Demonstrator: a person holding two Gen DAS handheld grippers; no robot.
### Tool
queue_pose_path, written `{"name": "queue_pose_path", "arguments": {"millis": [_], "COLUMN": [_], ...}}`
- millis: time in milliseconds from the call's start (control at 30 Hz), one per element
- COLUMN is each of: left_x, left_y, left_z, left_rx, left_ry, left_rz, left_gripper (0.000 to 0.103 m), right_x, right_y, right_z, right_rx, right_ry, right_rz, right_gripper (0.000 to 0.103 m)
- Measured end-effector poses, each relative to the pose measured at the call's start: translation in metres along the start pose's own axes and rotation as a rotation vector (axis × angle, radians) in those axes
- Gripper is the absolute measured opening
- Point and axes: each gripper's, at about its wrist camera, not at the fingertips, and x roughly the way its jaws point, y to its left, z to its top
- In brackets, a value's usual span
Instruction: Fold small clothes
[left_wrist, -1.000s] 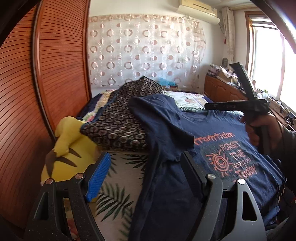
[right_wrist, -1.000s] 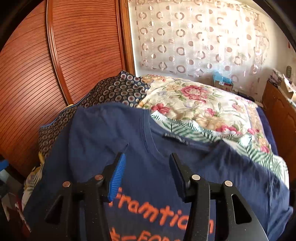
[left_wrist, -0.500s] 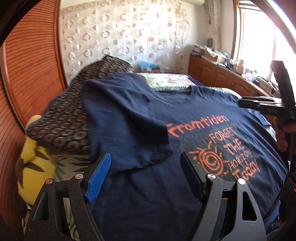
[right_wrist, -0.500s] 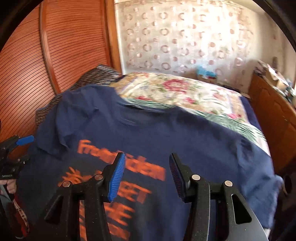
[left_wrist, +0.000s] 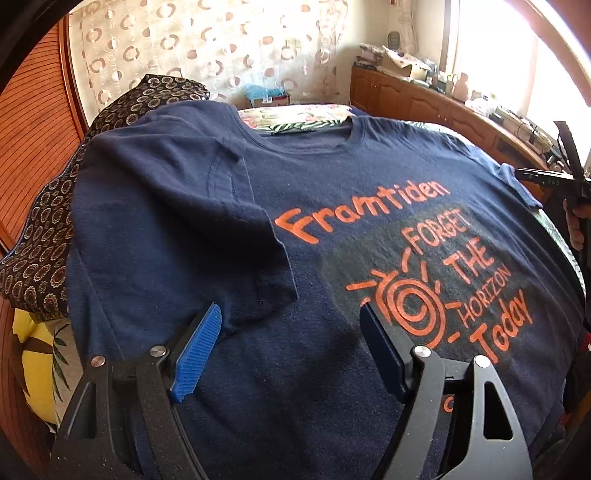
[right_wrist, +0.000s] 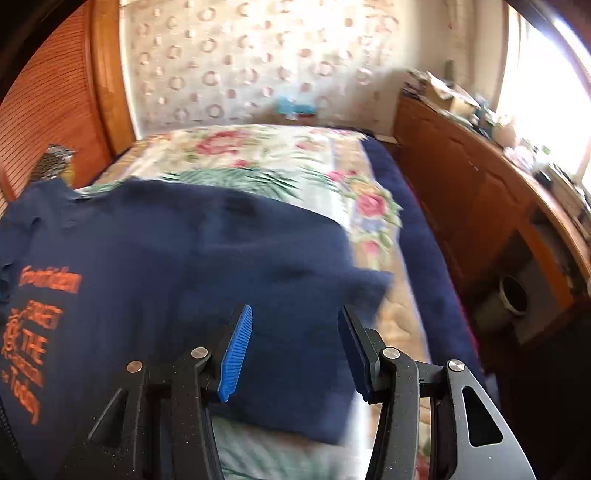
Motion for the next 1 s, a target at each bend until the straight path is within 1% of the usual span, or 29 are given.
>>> {"name": "queue_pose_path", "arguments": {"millis": [67, 200, 267, 300, 333, 467, 533, 567, 600, 667, 700, 733, 767, 800, 833, 900, 933, 1000], "left_x": [0.002, 0.005, 0.005, 0.006, 0.006, 0.007, 0.007, 0.007, 0.007, 0.008, 0.008, 0.009, 0.009, 0.009, 0.009, 0.009, 0.009, 0.010], "left_y": [-0.001, -0.001, -0.001, -0.002, -0.002, -0.003, -0.003, -0.002, -0.003, -0.003, -0.003, -0.003, -0.003, -0.003, -0.003, -0.003, -0.003, -0.002], "left_z": [0.001, 0.002, 0.002, 0.003, 0.003, 0.003, 0.003, 0.003, 0.002, 0.003, 0.003, 0.003, 0.003, 0.003, 0.003, 0.003, 0.003, 0.003], "left_rx": [0.005, 0.014, 0.014, 0.015, 0.016, 0.015, 0.016, 0.016, 0.016, 0.016, 0.015, 0.015, 0.016, 0.016, 0.016, 0.015, 0.015, 0.013], "left_ry": [0.013, 0.019, 0.019, 0.019, 0.019, 0.020, 0.020, 0.020, 0.020, 0.020, 0.020, 0.020, 0.020, 0.020, 0.020, 0.020, 0.020, 0.020], "left_rz": [0.005, 0.009, 0.006, 0.008, 0.009, 0.007, 0.007, 0.007, 0.007, 0.006, 0.006, 0.005, 0.005, 0.005, 0.005, 0.005, 0.004, 0.002], "left_gripper": [0.079, 0.081, 0.081, 0.081, 0.081, 0.082, 0.082, 0.082, 0.082, 0.082, 0.082, 0.082, 0.083, 0.083, 0.083, 0.083, 0.083, 0.083], "right_x": [0.000, -0.002, -0.005, -0.004, -0.007, -0.012, 0.002, 0.002, 0.011, 0.016, 0.021, 0.022, 0.022, 0.023, 0.020, 0.012, 0.009, -0.003], "right_y": [-0.017, -0.025, -0.030, -0.028, -0.029, -0.037, -0.036, -0.036, -0.035, -0.031, -0.027, -0.026, -0.023, -0.020, -0.017, -0.011, -0.008, -0.003], "right_z": [-0.008, -0.012, -0.016, -0.006, -0.007, -0.008, 0.004, 0.005, 0.007, 0.006, 0.008, 0.009, 0.009, 0.010, 0.010, 0.011, 0.013, 0.016], "right_rx": [0.033, 0.076, 0.122, 0.140, 0.146, 0.136, 0.135, 0.130, 0.128, 0.124, 0.117, 0.107, 0.089, 0.063, 0.036, -0.002, -0.012, -0.024], "right_ry": [0.022, 0.060, 0.065, 0.070, 0.071, 0.076, 0.078, 0.080, 0.080, 0.077, 0.076, 0.074, 0.069, 0.056, 0.037, -0.011, -0.033, -0.079], "right_rz": [-0.010, -0.020, 0.024, 0.045, 0.058, 0.065, 0.073, 0.073, 0.076, 0.084, 0.087, 0.079, 0.054, 0.021, -0.001, -0.031, -0.036, -0.020], "right_gripper": [0.051, 0.051, 0.051, 0.051, 0.051, 0.051, 0.050, 0.047, 0.046, 0.036, 0.033, 0.028, 0.016, 0.008, 0.005, 0.004, 0.004, 0.004]}}
